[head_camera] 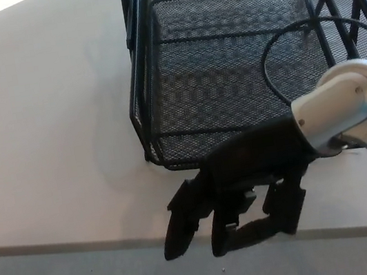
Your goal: A balck drawer is kept on the middle of the table and the robot uses its right hand to push it back away from the robot
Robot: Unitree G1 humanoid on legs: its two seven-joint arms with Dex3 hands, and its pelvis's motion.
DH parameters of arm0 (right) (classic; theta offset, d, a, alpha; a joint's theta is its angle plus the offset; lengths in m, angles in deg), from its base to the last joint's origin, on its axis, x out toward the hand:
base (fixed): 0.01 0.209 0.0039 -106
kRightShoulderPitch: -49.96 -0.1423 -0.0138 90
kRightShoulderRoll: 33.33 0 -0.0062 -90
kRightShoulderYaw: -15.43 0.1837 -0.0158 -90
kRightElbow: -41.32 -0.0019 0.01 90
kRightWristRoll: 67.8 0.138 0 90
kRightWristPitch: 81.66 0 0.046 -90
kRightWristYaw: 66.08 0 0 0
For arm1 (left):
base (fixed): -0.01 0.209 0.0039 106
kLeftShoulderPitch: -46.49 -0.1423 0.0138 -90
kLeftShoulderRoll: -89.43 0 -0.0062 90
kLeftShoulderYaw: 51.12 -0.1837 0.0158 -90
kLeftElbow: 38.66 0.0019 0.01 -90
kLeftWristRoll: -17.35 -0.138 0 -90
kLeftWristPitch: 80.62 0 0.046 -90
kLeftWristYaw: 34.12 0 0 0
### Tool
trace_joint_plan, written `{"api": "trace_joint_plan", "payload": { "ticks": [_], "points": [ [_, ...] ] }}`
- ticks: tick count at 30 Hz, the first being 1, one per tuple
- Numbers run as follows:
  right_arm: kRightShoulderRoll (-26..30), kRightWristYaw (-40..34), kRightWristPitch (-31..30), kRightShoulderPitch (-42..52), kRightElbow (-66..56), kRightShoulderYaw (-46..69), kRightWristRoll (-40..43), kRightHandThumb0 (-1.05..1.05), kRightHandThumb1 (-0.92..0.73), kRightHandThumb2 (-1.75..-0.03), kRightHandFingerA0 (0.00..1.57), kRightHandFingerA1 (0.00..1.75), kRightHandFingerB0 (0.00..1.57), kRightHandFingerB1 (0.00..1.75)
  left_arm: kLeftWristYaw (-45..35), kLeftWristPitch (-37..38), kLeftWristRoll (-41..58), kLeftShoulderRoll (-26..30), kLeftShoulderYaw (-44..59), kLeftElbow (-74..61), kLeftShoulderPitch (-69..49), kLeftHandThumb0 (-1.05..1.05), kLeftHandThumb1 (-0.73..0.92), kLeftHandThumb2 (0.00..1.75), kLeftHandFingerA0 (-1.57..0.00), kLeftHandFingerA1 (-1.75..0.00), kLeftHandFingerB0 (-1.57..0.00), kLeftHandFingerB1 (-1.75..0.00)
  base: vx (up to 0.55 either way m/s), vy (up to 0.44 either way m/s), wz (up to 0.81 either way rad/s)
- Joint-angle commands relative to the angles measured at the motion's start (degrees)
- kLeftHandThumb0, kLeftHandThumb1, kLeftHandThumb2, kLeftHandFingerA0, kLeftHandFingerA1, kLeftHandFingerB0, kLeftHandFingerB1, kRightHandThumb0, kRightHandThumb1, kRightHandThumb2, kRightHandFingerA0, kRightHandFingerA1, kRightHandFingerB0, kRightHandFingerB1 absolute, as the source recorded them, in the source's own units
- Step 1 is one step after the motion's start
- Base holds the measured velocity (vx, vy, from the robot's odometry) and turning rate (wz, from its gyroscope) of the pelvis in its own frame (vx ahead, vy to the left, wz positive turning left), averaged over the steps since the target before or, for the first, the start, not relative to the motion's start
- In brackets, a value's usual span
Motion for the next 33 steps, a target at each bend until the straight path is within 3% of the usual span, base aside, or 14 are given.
{"api": "trace_joint_plan", "payload": {
  "ticks": [1,16,27,33],
  "points": [
    [0.8,2.0,0.9,-2.6,3.8,1.4,-1.6,-0.55,-0.63,-0.95,0.33,0.54,0.23,0.48,0.6,-0.3,-0.6,0.6,0.4,0.6,0.0,-0.55,0.71,0.62,-0.46,-0.38,-0.32,-0.32,0.00,0.000,0.00],
    [0.4,1.9,4.3,-3.3,12.0,2.2,-5.7,-0.52,-0.63,-0.97,0.38,0.57,0.26,0.48,0.6,-0.3,-0.7,0.7,0.3,0.6,-0.1,-0.56,0.71,0.62,-0.47,-0.38,-0.33,-0.33,0.00,0.000,0.00],
    [0.5,-0.8,13.1,-4.4,22.1,0.9,-14.1,-0.53,-0.63,-0.99,0.39,0.57,0.25,0.48,0.6,-0.1,-0.6,0.5,0.4,0.9,-0.1,-0.56,0.71,0.63,-0.48,-0.39,-0.34,-0.33,0.00,0.000,0.00],
    [0.2,-1.3,14.5,-5.5,25.3,1.6,-16.7,-0.56,-0.64,-0.96,0.37,0.55,0.27,0.48,0.7,0.1,-0.7,0.6,0.3,1.1,-0.2,-0.56,0.71,0.62,-0.47,-0.38,-0.33,-0.33,0.00,0.000,0.00]
  ]
}}
